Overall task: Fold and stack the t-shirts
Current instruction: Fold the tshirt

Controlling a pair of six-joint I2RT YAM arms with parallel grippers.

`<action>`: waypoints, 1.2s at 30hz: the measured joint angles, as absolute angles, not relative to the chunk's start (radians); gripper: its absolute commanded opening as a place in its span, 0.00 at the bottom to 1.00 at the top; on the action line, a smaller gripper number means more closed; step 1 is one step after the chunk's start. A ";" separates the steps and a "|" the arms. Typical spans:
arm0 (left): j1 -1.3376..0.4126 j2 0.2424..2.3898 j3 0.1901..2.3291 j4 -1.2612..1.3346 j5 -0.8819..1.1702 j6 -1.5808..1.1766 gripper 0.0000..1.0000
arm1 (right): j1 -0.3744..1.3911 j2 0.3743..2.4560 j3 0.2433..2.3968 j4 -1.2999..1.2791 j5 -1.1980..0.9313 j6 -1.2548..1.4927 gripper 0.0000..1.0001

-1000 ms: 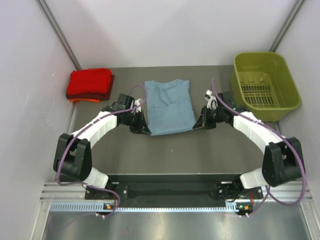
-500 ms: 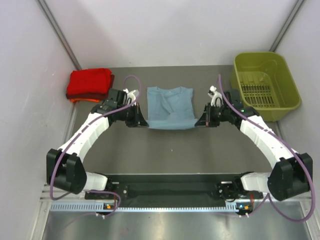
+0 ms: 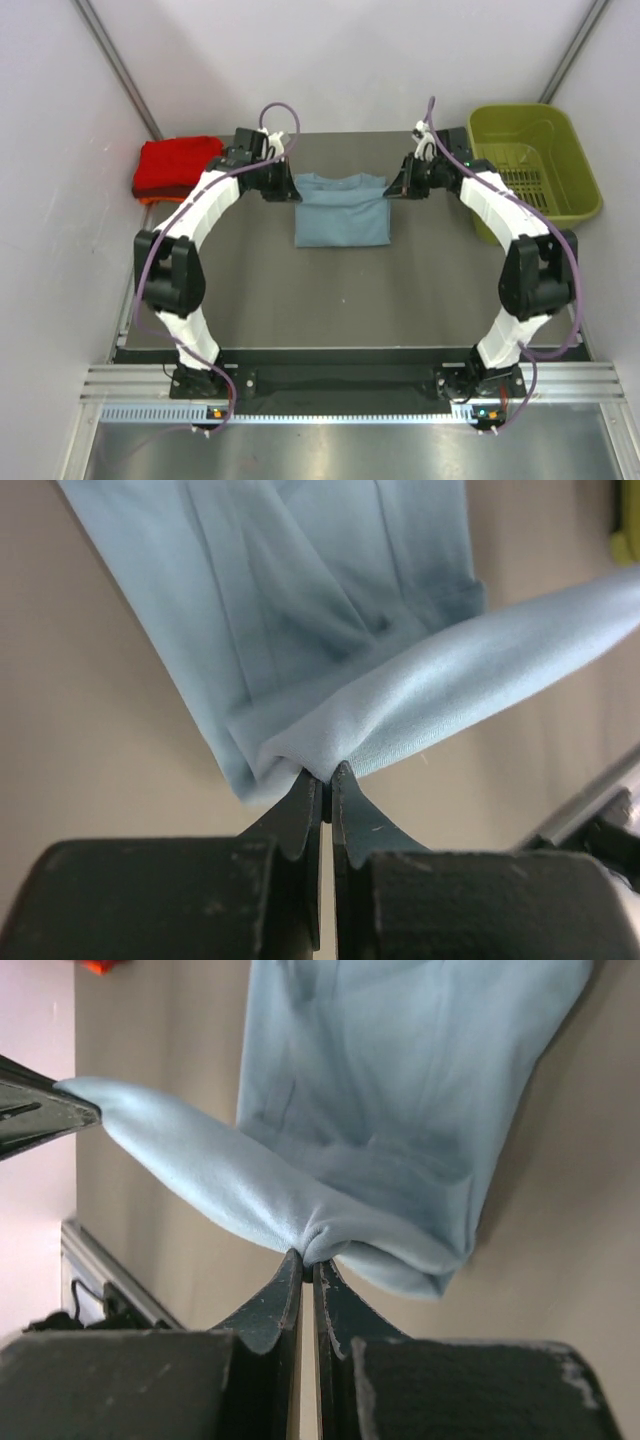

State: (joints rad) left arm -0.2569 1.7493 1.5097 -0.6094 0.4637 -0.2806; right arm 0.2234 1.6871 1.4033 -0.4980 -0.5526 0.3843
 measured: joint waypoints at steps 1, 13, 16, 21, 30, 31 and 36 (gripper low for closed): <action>-0.256 1.786 1.544 -0.609 0.456 -0.275 0.00 | 0.219 1.717 1.430 -0.496 -0.551 0.384 0.00; -0.247 2.115 1.849 -0.592 0.368 -0.233 0.00 | 0.199 2.056 1.782 -0.492 -0.533 0.353 0.00; -0.244 2.151 1.880 -0.587 0.348 -0.233 0.00 | 0.199 2.122 1.840 -0.490 -0.532 0.350 0.00; -0.243 2.191 1.900 -0.583 0.323 -0.237 0.00 | 0.199 2.213 1.907 -0.483 -0.529 0.351 0.00; -0.242 2.276 1.975 -0.573 0.260 -0.250 0.05 | 0.207 2.348 2.022 -0.459 -0.524 0.360 0.01; -0.242 2.286 1.986 -0.572 0.248 -0.255 0.22 | 0.208 2.357 2.030 -0.456 -0.523 0.361 0.21; -0.238 2.316 2.032 -0.582 0.135 -0.263 0.60 | 0.213 2.365 2.037 -0.456 -0.498 0.363 0.70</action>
